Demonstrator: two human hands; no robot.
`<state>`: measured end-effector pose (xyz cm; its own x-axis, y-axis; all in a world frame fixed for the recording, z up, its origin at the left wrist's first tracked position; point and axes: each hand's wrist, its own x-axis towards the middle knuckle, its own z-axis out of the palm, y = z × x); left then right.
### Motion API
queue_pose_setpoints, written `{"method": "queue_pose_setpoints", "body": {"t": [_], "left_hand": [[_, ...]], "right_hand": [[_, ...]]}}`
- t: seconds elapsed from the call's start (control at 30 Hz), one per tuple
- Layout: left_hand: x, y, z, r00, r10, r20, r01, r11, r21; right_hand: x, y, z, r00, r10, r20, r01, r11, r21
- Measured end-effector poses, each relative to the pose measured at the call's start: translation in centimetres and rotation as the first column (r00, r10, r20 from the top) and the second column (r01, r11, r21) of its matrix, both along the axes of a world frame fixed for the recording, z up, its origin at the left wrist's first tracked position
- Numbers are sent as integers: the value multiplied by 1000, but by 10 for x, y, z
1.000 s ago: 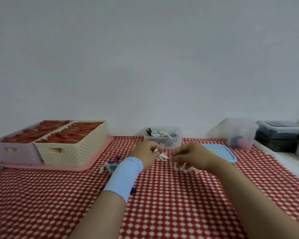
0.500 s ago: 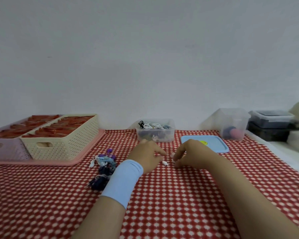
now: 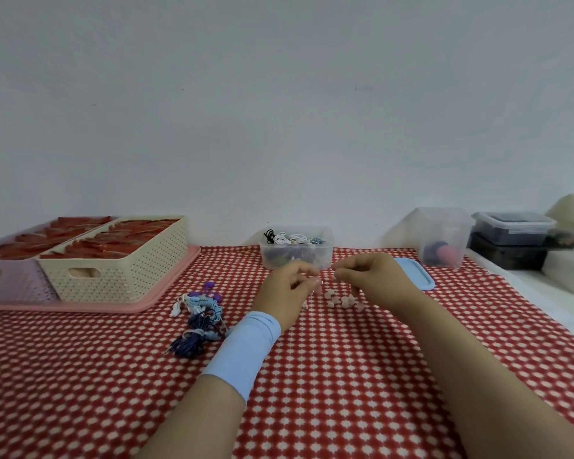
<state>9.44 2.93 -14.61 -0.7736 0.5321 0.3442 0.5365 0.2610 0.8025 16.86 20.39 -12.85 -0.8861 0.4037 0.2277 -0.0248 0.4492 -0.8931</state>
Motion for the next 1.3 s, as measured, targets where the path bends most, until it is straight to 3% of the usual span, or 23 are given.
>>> {"method": "queue_pose_setpoints", "body": {"t": [0.23,0.37,0.63,1.3], "left_hand": [[6,-2,3,934,-140,329,51,963,266],[7,-5,4,921,-167,352,55,950,307],[6,-7,4,917,-175,358,71,956,286],[12,-9,7,807,-330,490,81,884,461]], "right_hand": [[2,-8,2,975,219,-21,-212,909,-360],[1,-13,0,952,305,-31,-296,890,-346],[2,-16,1,949,313,-37,-307,891,-334],[1,-21,2,925,380,-20,-329,773,-542]]}}
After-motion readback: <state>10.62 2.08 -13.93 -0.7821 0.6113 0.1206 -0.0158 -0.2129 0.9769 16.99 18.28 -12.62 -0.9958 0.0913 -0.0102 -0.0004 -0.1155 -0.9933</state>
